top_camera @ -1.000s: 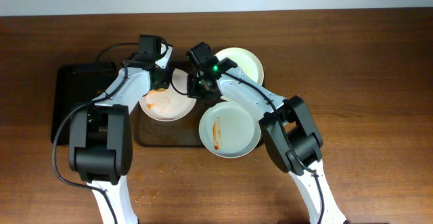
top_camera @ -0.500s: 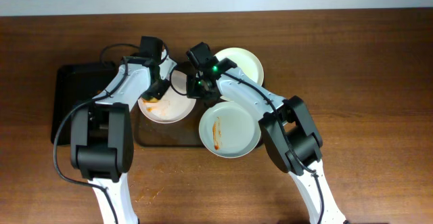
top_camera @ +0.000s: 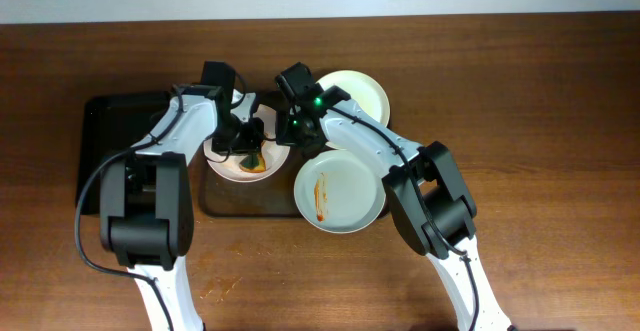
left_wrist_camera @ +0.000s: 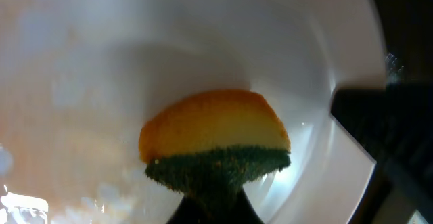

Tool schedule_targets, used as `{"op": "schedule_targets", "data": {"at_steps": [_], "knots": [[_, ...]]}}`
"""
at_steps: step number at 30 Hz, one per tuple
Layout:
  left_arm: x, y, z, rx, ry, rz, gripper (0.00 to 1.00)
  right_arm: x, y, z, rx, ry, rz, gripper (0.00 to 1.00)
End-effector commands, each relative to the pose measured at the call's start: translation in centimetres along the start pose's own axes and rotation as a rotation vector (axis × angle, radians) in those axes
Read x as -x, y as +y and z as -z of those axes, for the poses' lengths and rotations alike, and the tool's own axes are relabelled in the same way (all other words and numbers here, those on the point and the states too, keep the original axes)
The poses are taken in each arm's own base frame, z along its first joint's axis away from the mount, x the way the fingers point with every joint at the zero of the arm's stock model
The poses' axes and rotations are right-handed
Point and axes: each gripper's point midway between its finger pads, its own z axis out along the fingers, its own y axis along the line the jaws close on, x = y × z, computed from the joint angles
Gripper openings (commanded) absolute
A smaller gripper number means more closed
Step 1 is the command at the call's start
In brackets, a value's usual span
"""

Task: Clean dirty plates on tray and stack at the side
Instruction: 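Scrub the left white plate with the sponge in the left gripper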

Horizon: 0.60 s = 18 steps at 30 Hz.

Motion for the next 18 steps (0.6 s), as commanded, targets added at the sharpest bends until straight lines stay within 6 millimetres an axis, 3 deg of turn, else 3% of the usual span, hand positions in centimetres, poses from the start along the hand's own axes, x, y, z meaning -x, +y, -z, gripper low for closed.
{"op": "schedule_targets", "data": {"at_steps": [1,4,5,7,9,12,14,16,18], "knots": [[-0.7,4.8,-2.9,0.122,0.016,0.059,0.01,0.0,0.0,-0.5,0.008,0.004,-0.006,0.04],[3.5,8.6,-1.6,0.185,-0.165,0.086,0.00,-0.1,0.0,-0.6,0.008,0.005,-0.006,0.04],[3.6,9.0,-1.4,0.187,-0.175,0.093,0.01,-0.1,-0.1,-0.6,0.007,0.005,-0.006,0.04],[2.5,9.6,-1.4,0.189,-0.134,0.122,0.01,-0.1,-0.1,-0.6,0.007,0.004,-0.006,0.04],[-0.4,9.4,-1.6,0.187,-0.016,0.154,0.00,0.0,0.0,-0.6,0.008,0.004,-0.006,0.04],[-4.4,7.6,-1.6,0.106,0.150,0.196,0.01,-0.1,0.0,-0.6,0.008,0.005,-0.006,0.04],[-5.5,5.5,-1.4,-0.007,0.202,0.223,0.00,-0.1,0.0,-0.6,0.009,0.008,-0.006,0.04],[-4.6,3.2,-0.9,-0.141,0.185,0.233,0.01,-0.2,0.0,-0.6,0.012,0.012,-0.007,0.04],[-1.9,2.5,0.9,-0.189,0.125,0.225,0.01,-0.3,-0.1,-0.6,0.009,0.015,-0.007,0.04]]}}
